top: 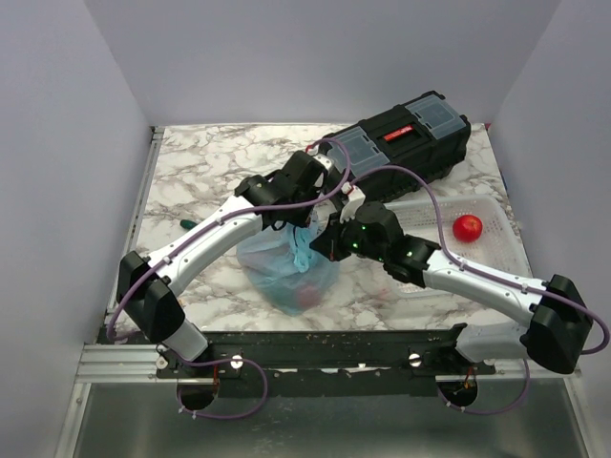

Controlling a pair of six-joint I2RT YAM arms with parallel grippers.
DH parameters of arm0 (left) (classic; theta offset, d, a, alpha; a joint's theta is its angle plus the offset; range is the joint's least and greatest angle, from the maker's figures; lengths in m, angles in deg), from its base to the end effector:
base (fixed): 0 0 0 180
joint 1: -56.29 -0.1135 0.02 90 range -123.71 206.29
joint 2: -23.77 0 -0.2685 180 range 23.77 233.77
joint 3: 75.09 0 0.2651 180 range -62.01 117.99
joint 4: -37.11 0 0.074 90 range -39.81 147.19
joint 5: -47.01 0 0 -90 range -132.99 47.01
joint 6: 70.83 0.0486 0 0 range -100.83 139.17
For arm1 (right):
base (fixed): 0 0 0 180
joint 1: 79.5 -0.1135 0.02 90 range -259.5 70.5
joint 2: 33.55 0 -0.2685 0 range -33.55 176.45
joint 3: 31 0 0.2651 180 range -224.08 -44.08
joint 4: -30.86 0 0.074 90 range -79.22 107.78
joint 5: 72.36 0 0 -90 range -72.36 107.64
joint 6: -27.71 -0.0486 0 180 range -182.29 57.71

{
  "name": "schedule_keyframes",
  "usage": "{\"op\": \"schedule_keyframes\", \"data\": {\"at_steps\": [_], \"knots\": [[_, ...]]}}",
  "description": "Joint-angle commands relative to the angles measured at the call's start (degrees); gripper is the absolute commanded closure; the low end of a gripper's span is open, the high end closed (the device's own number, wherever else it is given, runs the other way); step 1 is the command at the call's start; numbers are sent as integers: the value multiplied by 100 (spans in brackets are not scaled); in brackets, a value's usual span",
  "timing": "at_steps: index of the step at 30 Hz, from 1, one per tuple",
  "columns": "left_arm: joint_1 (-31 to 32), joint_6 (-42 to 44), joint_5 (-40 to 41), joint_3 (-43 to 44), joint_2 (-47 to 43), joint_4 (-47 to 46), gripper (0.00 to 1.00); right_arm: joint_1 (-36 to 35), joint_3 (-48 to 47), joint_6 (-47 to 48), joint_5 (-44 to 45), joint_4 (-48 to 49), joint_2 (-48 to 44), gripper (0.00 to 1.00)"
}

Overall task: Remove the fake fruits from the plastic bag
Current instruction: Untie the plastic bag at the center of the board.

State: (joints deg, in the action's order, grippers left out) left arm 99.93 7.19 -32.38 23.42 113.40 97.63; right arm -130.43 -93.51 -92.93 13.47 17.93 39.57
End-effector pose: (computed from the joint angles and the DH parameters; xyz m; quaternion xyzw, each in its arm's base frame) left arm 0.2636 -0.2390 0.3274 0.2273 0.9131 -0.0754 0.3301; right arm 0.1957 0.2467 0.2727 -0.1669 0.8193 0.3808 0.3948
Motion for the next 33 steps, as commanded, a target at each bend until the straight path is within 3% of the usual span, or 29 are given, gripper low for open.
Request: {"op": "schedule_keyframes", "data": {"at_steps": [1, 6, 10, 19, 24, 28, 33], "knots": [[-20, 141, 305, 60, -317, 92, 80, -31, 77, -66, -37, 6, 101, 99], [-180, 399, 546, -617, -788, -602, 89, -31, 208, -81, -45, -5, 130, 99], [-268, 452, 848, -748, -935, -617, 96, -31, 313, -103, -111, -286, 131, 99], [-547, 383, 1194, -916, -1260, -657, 100, -31, 698, -210, -83, -459, 117, 99], [-665, 262, 1329, -1004, -1409, -710, 100, -30, 1161, -154, -29, -387, -441, 99], [-681, 246, 1192, -1120, -1619, -889, 100, -33, 1264, 16, -33, -324, -835, 94], [-685, 258, 857, -1256, -1852, -1127, 100, -31, 797, 35, 367, -469, -709, 78]]}}
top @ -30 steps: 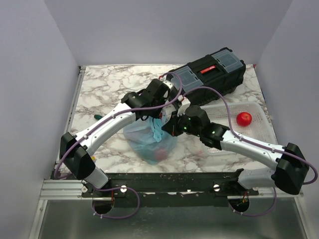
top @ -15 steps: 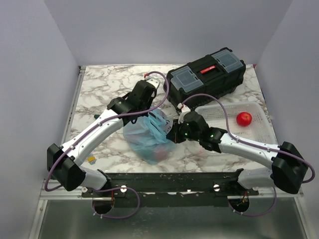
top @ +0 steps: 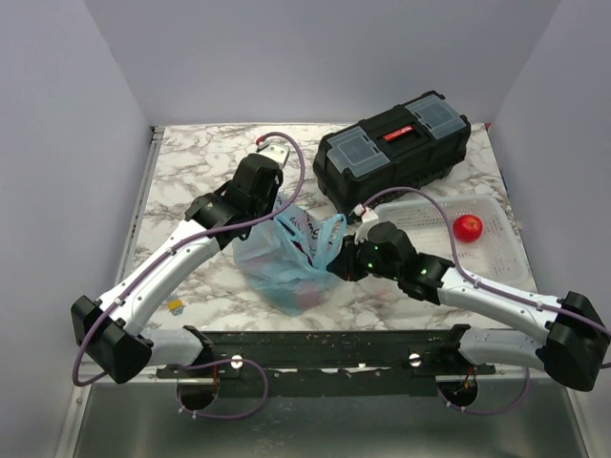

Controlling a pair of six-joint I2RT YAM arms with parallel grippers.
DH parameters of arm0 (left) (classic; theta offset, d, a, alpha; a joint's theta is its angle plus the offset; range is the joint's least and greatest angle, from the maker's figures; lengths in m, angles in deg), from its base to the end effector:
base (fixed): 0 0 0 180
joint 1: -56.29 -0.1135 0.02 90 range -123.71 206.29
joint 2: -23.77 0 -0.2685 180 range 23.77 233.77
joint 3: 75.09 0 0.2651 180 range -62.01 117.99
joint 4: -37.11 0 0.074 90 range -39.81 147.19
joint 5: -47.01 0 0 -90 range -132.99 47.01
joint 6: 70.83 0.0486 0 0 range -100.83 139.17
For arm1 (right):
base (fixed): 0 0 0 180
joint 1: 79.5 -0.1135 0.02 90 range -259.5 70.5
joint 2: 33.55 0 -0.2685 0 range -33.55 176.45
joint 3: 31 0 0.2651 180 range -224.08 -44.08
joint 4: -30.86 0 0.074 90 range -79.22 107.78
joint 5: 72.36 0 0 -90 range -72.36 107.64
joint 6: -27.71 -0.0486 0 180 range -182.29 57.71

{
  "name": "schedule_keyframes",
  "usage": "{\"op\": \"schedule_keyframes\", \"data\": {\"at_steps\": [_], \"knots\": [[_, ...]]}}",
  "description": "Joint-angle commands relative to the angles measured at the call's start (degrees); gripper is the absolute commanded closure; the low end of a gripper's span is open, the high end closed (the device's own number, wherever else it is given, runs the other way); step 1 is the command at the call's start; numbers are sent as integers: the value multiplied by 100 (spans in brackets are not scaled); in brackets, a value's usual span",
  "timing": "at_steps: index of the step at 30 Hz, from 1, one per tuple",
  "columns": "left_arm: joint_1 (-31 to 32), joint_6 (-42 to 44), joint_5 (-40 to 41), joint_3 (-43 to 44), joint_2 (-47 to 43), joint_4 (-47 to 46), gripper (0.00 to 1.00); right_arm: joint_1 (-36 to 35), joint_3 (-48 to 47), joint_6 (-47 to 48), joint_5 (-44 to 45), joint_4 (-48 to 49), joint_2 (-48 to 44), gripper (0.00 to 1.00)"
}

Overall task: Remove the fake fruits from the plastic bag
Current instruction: Untie the plastic bag at the center of the board.

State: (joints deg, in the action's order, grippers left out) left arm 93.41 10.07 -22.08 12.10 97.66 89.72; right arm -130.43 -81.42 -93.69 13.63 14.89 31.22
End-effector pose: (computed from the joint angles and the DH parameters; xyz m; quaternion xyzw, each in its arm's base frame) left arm 0.2464 -0.1647 0.3568 0.1398 0.8811 -0.0144 0.4515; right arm 0.1663 0.2103 0.2289 -0.1642 0.8514 0.3502 0.3544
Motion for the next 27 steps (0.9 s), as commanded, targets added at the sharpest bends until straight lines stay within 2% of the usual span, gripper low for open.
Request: {"op": "schedule_keyframes", "data": {"at_steps": [1, 2, 4, 10, 13, 17, 20, 23, 27], "knots": [[-36, -20, -226, -200, -333, -431, 100, -30, -642, 108, 549, -330, 210, 76], [-30, -4, -246, -266, -378, -495, 100, -30, -857, 104, 667, -481, 302, 72], [-38, -16, -262, -284, -425, -517, 100, -33, -1072, 129, 787, -530, 396, 57], [-24, -47, -293, -370, -566, -592, 100, -26, -1711, 66, 882, -816, 663, 43], [-27, -65, -367, -446, -677, -657, 100, -13, -1914, 114, 899, -818, 707, 25], [-24, -69, -428, -503, -762, -747, 100, 54, -2259, 335, 1003, -888, 872, 12], [-27, -74, -465, -536, -803, -777, 100, 198, -2555, 451, 1083, -997, 1187, 10], [-21, -79, -464, -564, -856, -798, 100, 345, -2816, 527, 1190, -1064, 1518, 1], [-25, -83, -465, -612, -928, -850, 100, 540, -3049, 538, 876, -843, 1873, 2]]}}
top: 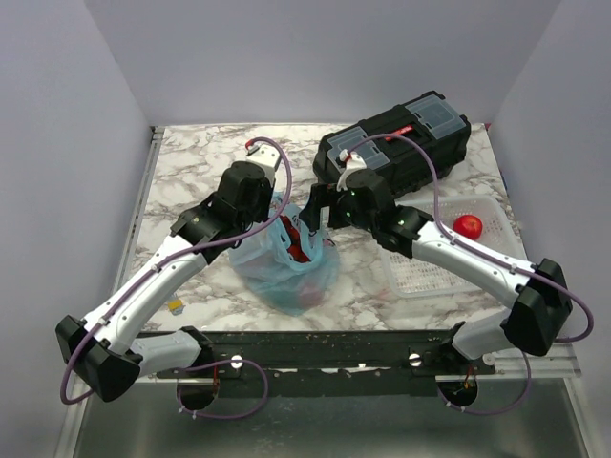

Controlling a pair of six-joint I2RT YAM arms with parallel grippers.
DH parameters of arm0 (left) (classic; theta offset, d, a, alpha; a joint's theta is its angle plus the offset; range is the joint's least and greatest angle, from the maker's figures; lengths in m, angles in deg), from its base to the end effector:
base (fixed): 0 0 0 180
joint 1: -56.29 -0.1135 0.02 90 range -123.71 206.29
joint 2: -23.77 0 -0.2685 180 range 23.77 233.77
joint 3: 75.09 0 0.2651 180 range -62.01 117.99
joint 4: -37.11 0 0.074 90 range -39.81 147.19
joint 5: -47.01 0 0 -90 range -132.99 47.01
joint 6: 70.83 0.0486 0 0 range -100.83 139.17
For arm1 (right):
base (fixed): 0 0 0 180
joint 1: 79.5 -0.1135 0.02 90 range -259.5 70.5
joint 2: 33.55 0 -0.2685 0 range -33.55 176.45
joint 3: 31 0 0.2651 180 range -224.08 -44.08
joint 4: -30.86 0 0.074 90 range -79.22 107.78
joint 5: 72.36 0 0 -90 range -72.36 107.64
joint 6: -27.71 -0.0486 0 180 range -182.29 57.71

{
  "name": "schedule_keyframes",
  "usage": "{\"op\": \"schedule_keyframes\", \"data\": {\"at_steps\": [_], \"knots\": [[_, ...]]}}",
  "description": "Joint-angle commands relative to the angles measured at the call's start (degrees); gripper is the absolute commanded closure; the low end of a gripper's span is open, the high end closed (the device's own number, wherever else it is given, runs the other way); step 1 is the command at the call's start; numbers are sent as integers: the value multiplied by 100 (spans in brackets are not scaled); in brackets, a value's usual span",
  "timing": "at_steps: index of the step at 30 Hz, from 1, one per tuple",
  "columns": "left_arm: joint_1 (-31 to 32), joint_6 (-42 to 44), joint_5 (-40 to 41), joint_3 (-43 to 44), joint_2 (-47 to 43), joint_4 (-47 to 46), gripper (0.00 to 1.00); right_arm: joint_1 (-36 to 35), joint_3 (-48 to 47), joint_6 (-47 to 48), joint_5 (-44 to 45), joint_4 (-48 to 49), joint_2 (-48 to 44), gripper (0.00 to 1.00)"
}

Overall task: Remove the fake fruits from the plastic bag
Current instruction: Untie the plastic bag at the center of the board.

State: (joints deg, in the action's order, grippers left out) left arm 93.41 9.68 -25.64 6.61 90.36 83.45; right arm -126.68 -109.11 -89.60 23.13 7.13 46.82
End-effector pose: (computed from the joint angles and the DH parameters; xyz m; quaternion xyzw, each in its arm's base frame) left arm 0.2258 -0.1527 0.3666 0.1338 0.8541 -0.0712 0.4975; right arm 0.2413 0.2535 0.3141 -0.1211 0.8387 0.2881 0.4460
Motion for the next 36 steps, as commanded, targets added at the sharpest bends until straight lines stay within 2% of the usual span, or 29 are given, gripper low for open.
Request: {"op": "schedule_keyframes", "data": {"at_steps": [1, 3, 5, 7, 9, 12, 14, 18, 19, 20, 23, 25, 28, 31, 36], "knots": [[-22, -50, -109, -76, -228, -241, 100, 197, -320, 106, -183, -31, 370, 8], [-24, -46, -113, -94, -248, -258, 100, 203, -349, 116, -419, 92, 386, 20], [-27, -92, -98, -119, -268, -267, 100, 208, -206, 127, -514, 346, 273, 24], [-23, -122, -116, -150, -306, -304, 100, 209, -43, 190, -695, 600, 120, 33], [-27, -156, -198, -165, -345, -333, 100, 209, 79, 247, -657, 794, -5, 49], [-23, -181, -206, -232, -438, -414, 100, 218, 193, 259, -656, 908, -199, 84], [-26, -226, -40, -260, -495, -438, 100, 216, 352, 348, -777, 1007, -383, 99], [-30, -357, 440, -465, -763, -643, 100, 222, 1170, 607, -1338, 1796, -955, 99], [-24, -368, 498, -530, -856, -729, 97, 213, 1371, 629, -1578, 2011, -1097, 99], [-27, -377, 504, -616, -949, -808, 92, 217, 1591, 608, -1791, 2202, -1184, 99], [-25, -301, 202, -875, -1233, -1159, 64, 218, 1983, 413, -2321, 2714, -1319, 99], [-27, -242, -15, -963, -1316, -1289, 51, 212, 2109, 260, -2498, 2917, -1319, 99], [-29, -342, -290, -783, -1245, -1095, 37, 218, 2196, 93, -2720, 3127, -1299, 99], [-27, -509, -1198, -305, -1043, -538, 33, 212, 2227, 54, -2860, 3057, -1342, 99], [-29, -961, -2880, 86, -712, 156, 32, 218, 2527, 162, -2971, 2857, -1642, 99]]}}
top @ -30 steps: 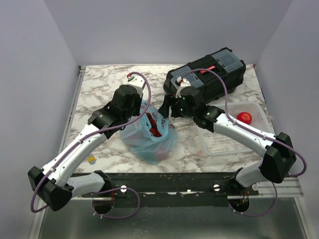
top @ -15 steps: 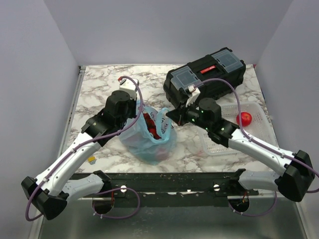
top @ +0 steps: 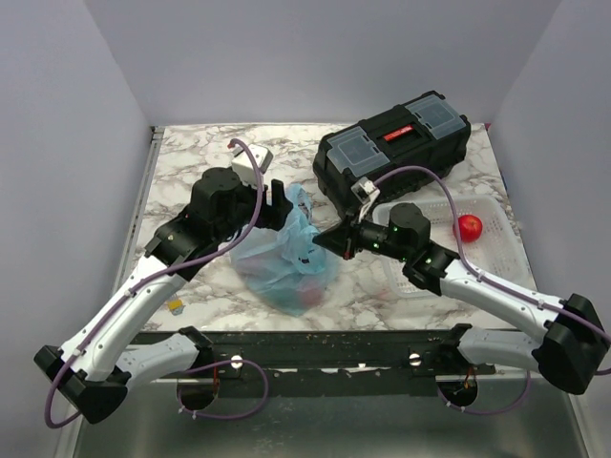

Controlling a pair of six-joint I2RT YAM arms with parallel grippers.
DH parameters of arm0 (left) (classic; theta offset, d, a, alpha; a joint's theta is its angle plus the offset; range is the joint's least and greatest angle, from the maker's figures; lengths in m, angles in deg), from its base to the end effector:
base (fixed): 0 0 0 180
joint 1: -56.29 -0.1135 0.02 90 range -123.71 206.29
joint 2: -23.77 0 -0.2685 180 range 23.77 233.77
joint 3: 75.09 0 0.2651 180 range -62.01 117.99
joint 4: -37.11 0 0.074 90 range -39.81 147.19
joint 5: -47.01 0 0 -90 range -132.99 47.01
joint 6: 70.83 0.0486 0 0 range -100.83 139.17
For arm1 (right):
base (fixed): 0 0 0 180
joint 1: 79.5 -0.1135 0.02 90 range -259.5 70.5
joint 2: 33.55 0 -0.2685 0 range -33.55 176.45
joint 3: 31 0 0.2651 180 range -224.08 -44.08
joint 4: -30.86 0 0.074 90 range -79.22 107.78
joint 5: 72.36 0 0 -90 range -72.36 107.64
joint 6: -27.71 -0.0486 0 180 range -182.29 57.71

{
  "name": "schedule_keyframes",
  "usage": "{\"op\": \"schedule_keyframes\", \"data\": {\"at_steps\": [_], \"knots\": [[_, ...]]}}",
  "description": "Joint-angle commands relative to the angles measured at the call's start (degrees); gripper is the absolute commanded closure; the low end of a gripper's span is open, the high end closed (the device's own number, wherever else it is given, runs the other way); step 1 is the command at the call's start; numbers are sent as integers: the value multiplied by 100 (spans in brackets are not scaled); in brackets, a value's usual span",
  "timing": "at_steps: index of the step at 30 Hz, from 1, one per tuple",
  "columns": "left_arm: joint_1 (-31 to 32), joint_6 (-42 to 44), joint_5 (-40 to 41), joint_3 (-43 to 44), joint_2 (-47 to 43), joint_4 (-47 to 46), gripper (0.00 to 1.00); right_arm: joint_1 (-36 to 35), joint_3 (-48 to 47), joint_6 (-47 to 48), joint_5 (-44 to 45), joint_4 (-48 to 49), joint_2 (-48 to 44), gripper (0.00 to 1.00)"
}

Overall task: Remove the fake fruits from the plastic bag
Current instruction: Untie the plastic bag at the center of the board.

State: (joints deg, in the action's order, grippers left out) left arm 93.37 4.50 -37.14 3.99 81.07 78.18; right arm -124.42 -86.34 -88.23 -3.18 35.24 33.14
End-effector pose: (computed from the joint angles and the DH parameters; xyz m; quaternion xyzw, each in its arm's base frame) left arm 0.1917 -0.1387 0.3974 0.1293 0.8047 -0.2147 0.5381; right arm 0.1947 0.2186 0.2934 -0.2395 0.7066 0.4882 0.4528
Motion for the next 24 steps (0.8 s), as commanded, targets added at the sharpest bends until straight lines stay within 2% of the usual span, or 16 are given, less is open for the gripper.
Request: {"op": "schedule_keyframes", "data": {"at_steps": [1, 6, 14, 19, 24], "knots": [[-22, -530, -2051, 368, 277, 765, 32, -8, 301, 78, -378, -43, -331, 99], [18, -950, -2933, 241, 414, 875, 34, -11, 746, 372, -859, -345, -711, 99], [115, -1333, -3190, 296, 652, 858, 46, -15, 1223, 379, -1325, -888, -1293, 99], [586, -1613, -2371, 155, 782, 412, 47, -16, 1464, 354, -1387, -883, -1501, 99], [976, -1352, -1363, 678, 1270, 821, 47, -17, 1582, 271, -1273, -1044, -1532, 99]]}}
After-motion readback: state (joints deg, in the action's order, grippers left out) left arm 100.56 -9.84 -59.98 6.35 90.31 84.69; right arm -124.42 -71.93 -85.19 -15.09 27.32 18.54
